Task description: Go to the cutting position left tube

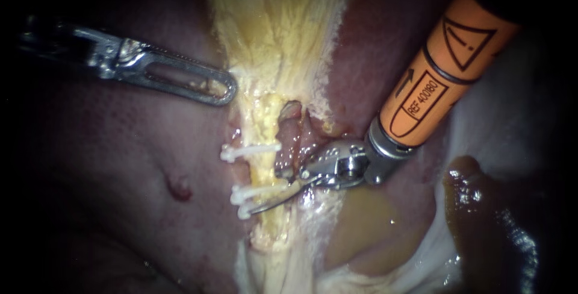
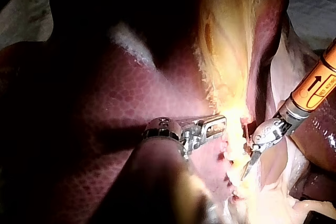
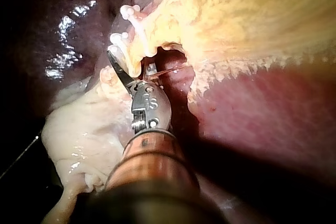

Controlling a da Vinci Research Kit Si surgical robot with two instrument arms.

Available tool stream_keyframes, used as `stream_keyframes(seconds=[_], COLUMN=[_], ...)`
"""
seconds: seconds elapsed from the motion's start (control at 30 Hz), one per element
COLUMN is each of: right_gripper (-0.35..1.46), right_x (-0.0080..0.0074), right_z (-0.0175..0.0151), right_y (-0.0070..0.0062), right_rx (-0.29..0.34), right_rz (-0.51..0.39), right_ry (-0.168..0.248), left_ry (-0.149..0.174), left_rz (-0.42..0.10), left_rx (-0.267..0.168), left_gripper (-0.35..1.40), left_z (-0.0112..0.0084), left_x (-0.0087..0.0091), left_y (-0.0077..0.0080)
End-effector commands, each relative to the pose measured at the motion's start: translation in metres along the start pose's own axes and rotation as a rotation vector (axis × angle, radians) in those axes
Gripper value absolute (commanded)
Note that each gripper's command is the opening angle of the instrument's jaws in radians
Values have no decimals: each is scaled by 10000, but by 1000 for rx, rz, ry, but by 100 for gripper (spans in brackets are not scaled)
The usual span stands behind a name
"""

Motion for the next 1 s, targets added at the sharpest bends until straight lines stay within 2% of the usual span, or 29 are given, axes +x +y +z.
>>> stream_keyframes(seconds=[0.03,0.77,1.0], right_gripper=[143,143,143], right_x=[0,1,-5], right_z=[0,2,-7], right_y=[0,0,-2], right_rx=[0,0,-3], right_rz=[0,0,-2], right_ry=[0,0,1], left_ry=[0,0,0], left_rz=[0,0,0], left_rx=[0,1,1], left_gripper=[-35,-35,-35], left_z=[0,0,-1], left_x=[0,0,0], left_y=[0,0,0])
